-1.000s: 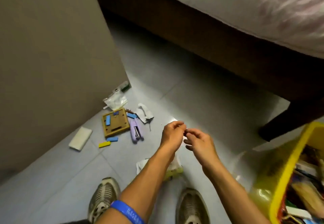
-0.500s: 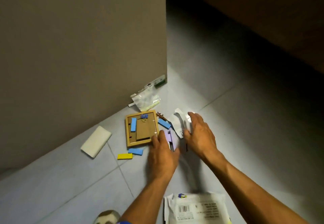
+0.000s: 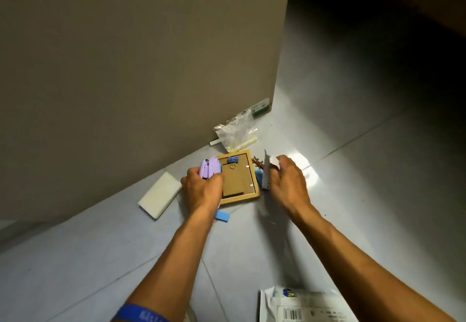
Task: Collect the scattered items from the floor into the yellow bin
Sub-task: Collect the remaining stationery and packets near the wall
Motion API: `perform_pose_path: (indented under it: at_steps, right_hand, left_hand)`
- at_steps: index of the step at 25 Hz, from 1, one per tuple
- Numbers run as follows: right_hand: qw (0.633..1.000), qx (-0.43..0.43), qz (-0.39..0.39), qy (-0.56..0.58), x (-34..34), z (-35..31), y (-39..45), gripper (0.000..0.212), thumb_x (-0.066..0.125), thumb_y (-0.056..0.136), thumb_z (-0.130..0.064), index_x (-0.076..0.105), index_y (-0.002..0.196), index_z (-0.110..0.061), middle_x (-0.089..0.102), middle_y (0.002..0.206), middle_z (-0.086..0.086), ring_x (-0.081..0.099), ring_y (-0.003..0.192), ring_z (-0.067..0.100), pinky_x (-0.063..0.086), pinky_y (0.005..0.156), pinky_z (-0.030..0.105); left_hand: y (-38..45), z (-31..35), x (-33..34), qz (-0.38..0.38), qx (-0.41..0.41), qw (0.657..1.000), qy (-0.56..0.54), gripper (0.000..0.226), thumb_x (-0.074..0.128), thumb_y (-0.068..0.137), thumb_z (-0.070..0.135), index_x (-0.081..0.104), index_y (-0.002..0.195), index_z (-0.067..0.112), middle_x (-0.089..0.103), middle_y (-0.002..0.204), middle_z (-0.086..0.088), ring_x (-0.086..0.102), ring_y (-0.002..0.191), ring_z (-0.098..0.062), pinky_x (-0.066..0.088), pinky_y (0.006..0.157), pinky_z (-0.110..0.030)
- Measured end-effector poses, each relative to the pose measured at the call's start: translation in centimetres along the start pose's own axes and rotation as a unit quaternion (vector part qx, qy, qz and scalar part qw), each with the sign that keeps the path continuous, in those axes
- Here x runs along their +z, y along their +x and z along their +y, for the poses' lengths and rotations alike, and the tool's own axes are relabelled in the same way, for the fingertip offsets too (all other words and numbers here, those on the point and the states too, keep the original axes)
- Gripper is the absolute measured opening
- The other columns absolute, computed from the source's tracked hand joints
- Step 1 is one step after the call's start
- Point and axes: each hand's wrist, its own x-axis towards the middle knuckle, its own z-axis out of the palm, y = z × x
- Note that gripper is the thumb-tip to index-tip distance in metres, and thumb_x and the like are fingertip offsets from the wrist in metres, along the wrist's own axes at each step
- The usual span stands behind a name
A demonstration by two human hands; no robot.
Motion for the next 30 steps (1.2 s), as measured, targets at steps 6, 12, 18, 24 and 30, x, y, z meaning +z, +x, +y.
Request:
perform_pose_path:
  at_steps: [6,12,18,24,30]
  right_hand:
    - [0.954,0.135,-0.066,0.261,0.7,-0.9,-1.8,0.018,0.05,0.099,-0.025,0.065,0.107,-0.028,0.068,0.103,-0.004,0.063,0.094,0.019,0.051,0.067,0.029]
    - [0.841,0.251,-0.098,0.469,-7.7,1.1,-9.2,0.03,0.07,0.089,-0.015,0.064,0.116,-0.003,0.075,0.097,0.018,0.074,0.084,0.031,0.059,0.06,0.034]
    - [0.811,0.214,0.099,0.535,-20.3,3.7,-24.0,0.021,0.062,0.092,-0.018,0.065,0.113,-0.017,0.076,0.09,0.011,0.073,0.07,0.022,0.055,0.05,0.031]
    - [0.755,0.206,0.363,0.506,-31.7,13.6,-43.0,0.023,0.061,0.089,-0.012,0.068,0.109,-0.022,0.077,0.093,0.007,0.075,0.082,0.026,0.059,0.057,0.031]
    - [0.762,0.261,0.461,0.373,-38.9,20.3,-49.7,0.053,0.071,0.084,-0.032,0.053,0.133,-0.024,0.068,0.119,0.005,0.067,0.104,0.027,0.057,0.082,0.044]
  left_hand:
    - [-0.5,-1.2,-0.2,-0.076,-0.07,0.985,-0.139,0.021,0.067,0.07,0.019,0.056,0.088,0.022,0.068,0.084,-0.001,0.064,0.067,-0.016,0.045,0.047,-0.022]
    - [-7.9,1.9,-2.8,-0.228,-0.033,0.961,-0.154,0.026,0.075,0.063,0.022,0.068,0.089,0.024,0.072,0.072,-0.005,0.064,0.065,-0.022,0.048,0.051,-0.029]
    - [-24.4,6.7,0.5,-0.402,0.04,0.909,-0.101,0.027,0.075,0.07,0.034,0.068,0.096,0.029,0.075,0.073,0.002,0.067,0.066,-0.017,0.048,0.052,-0.025]
    - [-47.0,5.7,7.5,-0.601,0.075,0.796,0.024,0.035,0.063,0.087,0.046,0.062,0.111,0.021,0.07,0.093,-0.005,0.066,0.073,-0.016,0.047,0.045,-0.019]
    - [-57.1,4.3,11.3,-0.66,0.172,0.726,0.09,0.035,0.051,0.097,0.043,0.067,0.114,0.017,0.07,0.11,-0.005,0.065,0.101,-0.019,0.053,0.09,-0.037]
